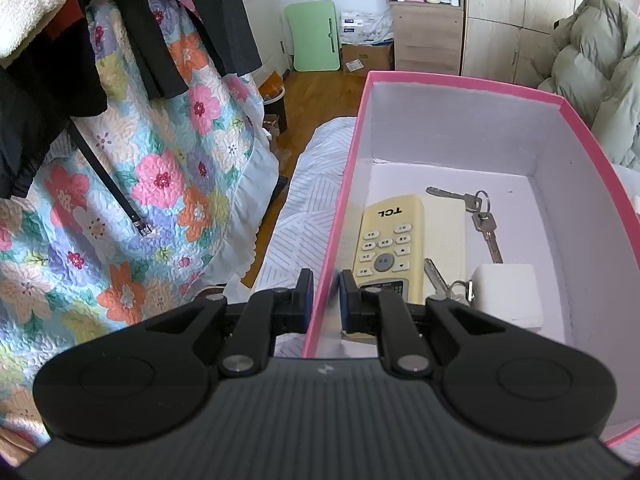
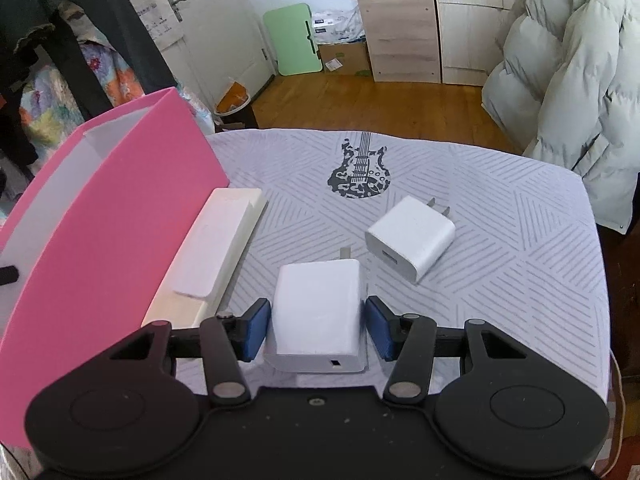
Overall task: Organize rigid objects
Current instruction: 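Grasp the large white charger with the right gripper, then carry the large white charger into the box and release it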
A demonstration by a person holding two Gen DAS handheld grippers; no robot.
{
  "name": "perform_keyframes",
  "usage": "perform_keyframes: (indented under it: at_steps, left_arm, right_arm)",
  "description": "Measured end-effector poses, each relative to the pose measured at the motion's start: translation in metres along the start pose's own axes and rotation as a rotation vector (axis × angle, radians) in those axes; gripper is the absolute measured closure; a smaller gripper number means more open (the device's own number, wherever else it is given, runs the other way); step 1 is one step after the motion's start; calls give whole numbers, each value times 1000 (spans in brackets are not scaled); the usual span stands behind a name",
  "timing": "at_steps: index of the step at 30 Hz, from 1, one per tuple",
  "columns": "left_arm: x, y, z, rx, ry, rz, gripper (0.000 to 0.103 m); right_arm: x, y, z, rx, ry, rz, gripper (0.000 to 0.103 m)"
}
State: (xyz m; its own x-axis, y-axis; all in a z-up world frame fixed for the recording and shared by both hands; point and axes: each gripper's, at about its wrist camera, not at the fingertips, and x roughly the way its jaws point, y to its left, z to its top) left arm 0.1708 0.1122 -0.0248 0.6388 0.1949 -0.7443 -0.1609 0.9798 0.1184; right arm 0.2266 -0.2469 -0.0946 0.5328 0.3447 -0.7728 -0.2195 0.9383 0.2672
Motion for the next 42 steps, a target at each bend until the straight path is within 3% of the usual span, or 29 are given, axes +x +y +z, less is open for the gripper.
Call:
perform_keyframes:
  at_steps: [16,25,32,37,42]
  left_arm:
    - [1,0,1,26,3,5,91]
    - [1,0,1,24,3,6,91]
    - [2,-3,7,35,17,12,91]
    - [1,-3,6,41,13,8,91]
    - [1,-3,5,36,10,2,91]
  right_arm:
    - [-36,8,-1,13,-69,35,46]
    - [-63,19,7,23,-119,135,46]
    - [-95,53,20,-54,-162,282,46]
    - [-103,101,35,-186,-140,368,46]
    - [-74,156,43,-387,-73,289,46]
